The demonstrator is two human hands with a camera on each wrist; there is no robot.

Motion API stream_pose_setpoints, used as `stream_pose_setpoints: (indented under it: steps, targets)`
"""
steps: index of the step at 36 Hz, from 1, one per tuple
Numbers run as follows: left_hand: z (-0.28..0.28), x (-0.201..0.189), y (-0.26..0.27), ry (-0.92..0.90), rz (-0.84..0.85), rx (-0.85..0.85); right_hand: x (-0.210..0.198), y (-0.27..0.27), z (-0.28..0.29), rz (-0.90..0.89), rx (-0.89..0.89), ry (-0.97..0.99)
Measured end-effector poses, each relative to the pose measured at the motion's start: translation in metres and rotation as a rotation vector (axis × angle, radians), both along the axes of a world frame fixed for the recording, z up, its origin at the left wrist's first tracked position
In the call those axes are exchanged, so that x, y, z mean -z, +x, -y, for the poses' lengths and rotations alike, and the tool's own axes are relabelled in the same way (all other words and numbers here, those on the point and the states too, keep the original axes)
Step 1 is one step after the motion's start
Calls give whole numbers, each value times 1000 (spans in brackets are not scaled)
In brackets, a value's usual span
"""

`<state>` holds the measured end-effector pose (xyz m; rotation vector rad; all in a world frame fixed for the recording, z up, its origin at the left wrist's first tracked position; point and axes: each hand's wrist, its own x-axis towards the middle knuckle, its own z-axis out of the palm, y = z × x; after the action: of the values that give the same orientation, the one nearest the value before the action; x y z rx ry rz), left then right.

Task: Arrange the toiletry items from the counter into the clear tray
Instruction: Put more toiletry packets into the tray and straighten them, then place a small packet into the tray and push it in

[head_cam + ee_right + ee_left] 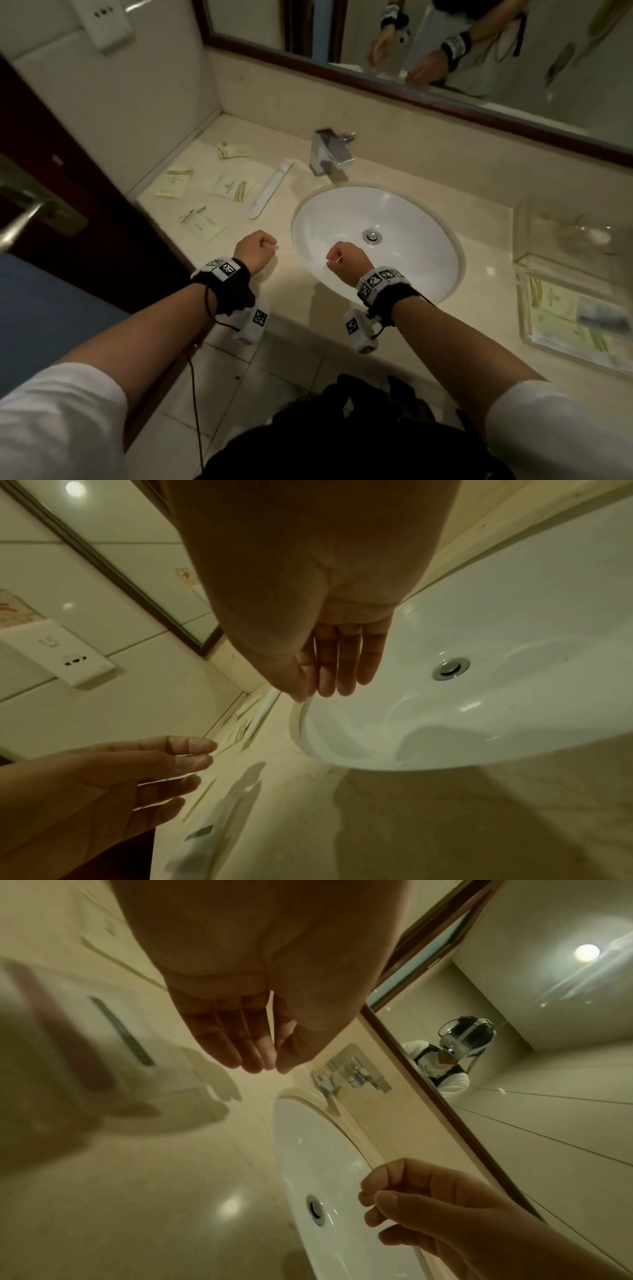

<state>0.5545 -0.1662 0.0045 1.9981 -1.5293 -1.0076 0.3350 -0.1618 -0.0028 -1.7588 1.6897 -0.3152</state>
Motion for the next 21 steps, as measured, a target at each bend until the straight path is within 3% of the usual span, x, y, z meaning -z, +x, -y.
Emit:
stream_pose_setpoints:
  steps: [6,13,21]
  targets:
    - [-4,14,44,64,-10,-119,0,42,8,-68,-104,20]
    - [-5,29,81,152,200,-228,6,88,21,-155,-204,100]
    - [-2,36,90,257,205,-119,10,129,32,-245,-260,139]
